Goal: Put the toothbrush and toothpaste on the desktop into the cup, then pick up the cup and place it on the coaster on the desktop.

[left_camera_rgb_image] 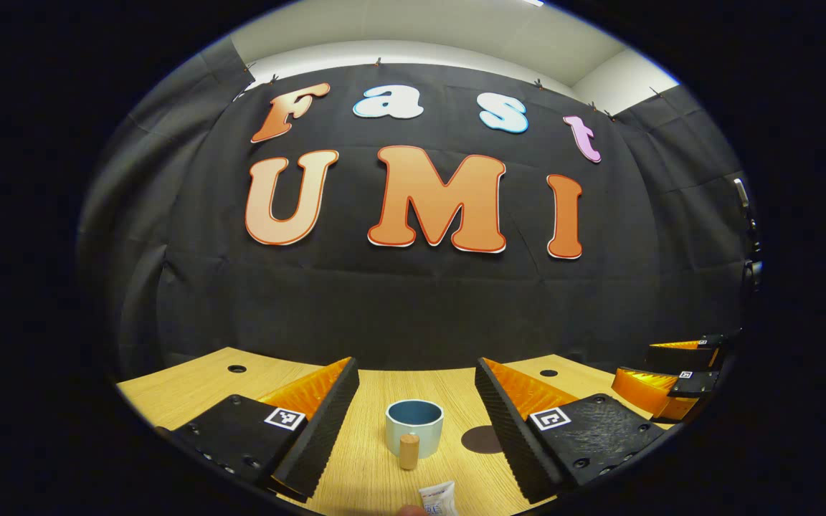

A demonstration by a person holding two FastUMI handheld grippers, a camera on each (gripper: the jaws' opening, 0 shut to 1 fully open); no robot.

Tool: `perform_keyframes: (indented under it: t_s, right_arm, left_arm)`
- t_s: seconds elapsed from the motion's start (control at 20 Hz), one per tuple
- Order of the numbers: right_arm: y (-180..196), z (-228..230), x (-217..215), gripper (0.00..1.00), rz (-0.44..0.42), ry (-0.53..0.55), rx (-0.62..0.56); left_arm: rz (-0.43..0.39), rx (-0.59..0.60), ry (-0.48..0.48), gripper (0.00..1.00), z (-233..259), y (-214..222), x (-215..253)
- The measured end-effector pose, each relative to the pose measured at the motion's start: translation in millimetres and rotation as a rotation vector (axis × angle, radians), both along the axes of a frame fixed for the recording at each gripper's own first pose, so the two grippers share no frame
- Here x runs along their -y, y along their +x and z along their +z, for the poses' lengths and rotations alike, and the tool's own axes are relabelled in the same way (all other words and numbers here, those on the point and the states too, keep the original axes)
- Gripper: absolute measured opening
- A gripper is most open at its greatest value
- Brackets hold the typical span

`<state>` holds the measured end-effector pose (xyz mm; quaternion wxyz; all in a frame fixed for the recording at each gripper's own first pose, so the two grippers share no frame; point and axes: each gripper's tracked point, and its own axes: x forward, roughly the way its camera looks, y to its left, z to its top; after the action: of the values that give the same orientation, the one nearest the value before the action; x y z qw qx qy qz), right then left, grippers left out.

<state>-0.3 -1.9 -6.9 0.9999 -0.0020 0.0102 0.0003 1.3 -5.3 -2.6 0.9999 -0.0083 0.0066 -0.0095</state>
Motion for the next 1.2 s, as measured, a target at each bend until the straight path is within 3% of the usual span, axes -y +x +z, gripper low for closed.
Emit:
perform_keyframes:
  t_s: [0.15,0.5,0.9,1.2]
  right_arm:
    - [-0.5,-4.6,-1.1,0.98,0.011,0.003,-0.024]
    - [1.2,-34.9,-7.1,0.98,0.058,0.072,-0.206]
    - [-5.1,-79.2,-26.9,0.94,0.14,0.078,-0.46]
    - [-13.2,-110.2,-44.1,0.84,0.215,0.021,-0.649]
  left_arm:
    - [0.01,-0.02,0.006,0.98,-4.8,-0.5,-1.6]
    - [-0.002,-0.14,0.046,0.98,-28.0,-3.4,0.7]
    - [-0.07,-0.433,0.026,0.98,-87.9,-12.5,18.0]
    - [-0.084,-0.646,0.029,0.98,-126.2,-17.3,24.6]
